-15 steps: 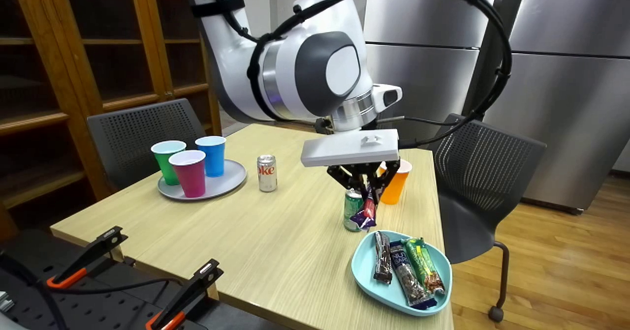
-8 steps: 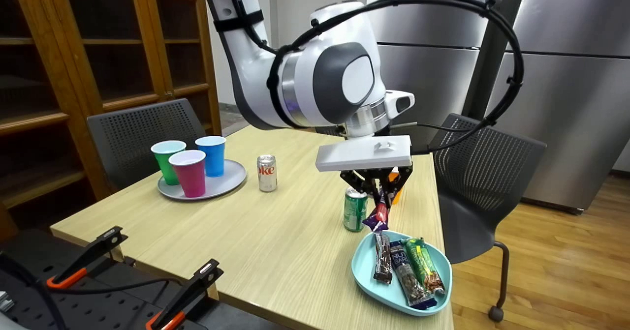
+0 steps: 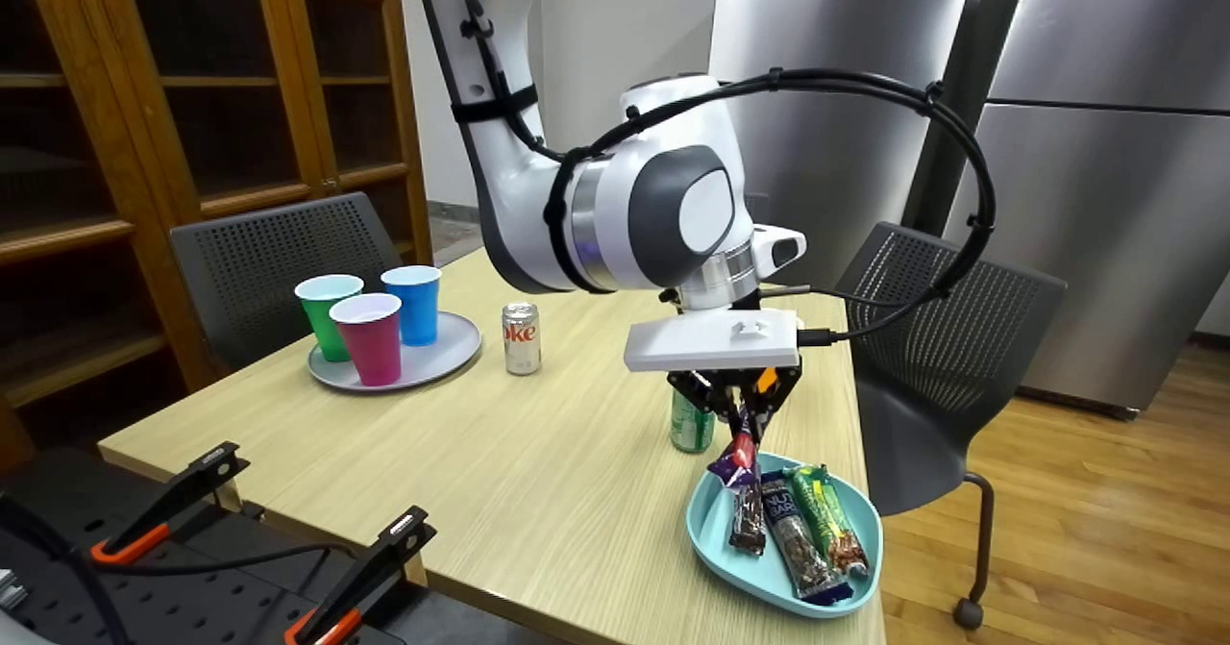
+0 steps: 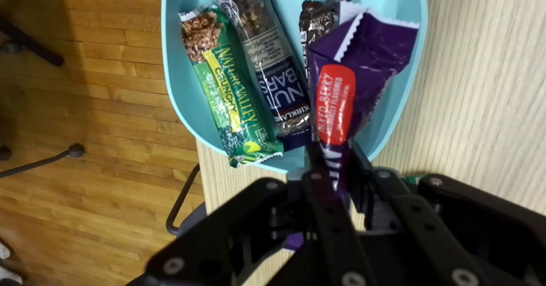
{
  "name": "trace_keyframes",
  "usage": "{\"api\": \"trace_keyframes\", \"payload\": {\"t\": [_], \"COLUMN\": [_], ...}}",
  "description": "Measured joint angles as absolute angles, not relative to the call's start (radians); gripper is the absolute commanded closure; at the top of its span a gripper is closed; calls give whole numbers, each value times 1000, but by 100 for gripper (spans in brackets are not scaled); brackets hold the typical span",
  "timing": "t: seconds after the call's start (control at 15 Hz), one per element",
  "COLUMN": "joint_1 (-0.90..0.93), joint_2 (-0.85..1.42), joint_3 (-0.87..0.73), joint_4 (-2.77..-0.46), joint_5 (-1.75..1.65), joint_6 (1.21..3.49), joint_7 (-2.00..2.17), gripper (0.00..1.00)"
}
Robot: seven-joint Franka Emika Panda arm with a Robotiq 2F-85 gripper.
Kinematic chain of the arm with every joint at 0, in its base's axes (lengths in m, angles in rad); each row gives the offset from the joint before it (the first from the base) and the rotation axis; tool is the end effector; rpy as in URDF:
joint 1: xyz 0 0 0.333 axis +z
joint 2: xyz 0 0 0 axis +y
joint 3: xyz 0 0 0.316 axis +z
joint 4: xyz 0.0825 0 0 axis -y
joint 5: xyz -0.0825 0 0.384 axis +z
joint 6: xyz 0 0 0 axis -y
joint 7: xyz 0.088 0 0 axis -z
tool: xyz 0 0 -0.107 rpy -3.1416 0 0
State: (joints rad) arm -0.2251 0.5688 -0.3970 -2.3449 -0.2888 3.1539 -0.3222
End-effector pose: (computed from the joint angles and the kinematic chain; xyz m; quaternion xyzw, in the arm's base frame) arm 0.4319 -0.2931 0.1333 0.9846 0.0374 0.0572 0.1607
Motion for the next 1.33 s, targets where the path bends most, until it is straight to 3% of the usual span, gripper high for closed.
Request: {"api": "trace_keyframes", "payload": {"t": [0.6, 0.67, 0.8, 1.27, 1.33], "joint_1": [-225, -225, -225, -228, -230], "joint_2": [650, 653, 658, 658, 658], "joint_3": [-400, -400, -400, -400, -400], "joint_4": [-2314, -2313, -2311, -2289, -2284], "joint_5": [-289, -289, -289, -286, -283], "joint_6": [3150, 3150, 3150, 3131, 3126], "joint_7": [-321, -321, -321, -318, -317], "gripper": [96, 58, 51, 0, 0]}}
